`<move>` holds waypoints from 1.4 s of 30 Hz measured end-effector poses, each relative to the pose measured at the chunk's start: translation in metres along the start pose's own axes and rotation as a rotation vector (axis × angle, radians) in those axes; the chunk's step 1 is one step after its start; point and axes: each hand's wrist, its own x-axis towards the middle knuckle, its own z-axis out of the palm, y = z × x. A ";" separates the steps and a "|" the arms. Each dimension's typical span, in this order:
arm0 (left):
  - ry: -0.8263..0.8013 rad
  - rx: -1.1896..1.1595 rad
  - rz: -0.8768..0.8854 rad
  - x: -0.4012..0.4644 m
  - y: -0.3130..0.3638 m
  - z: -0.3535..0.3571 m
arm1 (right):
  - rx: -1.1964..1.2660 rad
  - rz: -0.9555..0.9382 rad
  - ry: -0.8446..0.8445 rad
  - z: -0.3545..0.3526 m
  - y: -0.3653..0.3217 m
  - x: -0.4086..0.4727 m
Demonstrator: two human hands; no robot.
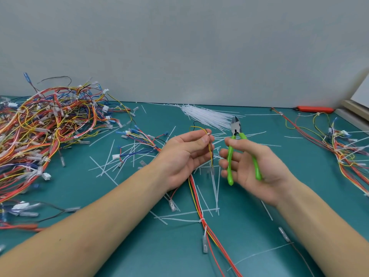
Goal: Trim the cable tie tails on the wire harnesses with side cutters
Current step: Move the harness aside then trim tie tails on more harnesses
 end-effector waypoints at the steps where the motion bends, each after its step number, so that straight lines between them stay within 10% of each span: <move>1: -0.005 0.007 0.001 0.000 0.001 0.001 | -0.097 -0.056 0.055 0.003 0.004 0.000; 13: 0.055 0.640 0.026 -0.010 0.025 0.002 | -0.440 -0.298 0.289 -0.003 0.000 0.000; 21: -0.607 1.671 -0.127 -0.057 0.048 0.012 | -0.536 -0.480 0.773 -0.037 -0.020 0.006; 33: -0.519 1.704 0.195 -0.085 0.019 -0.009 | -0.767 -0.352 0.024 0.029 0.016 -0.019; 42: -0.511 1.599 0.256 -0.087 0.014 -0.017 | -0.767 -0.317 -0.039 0.033 0.020 -0.023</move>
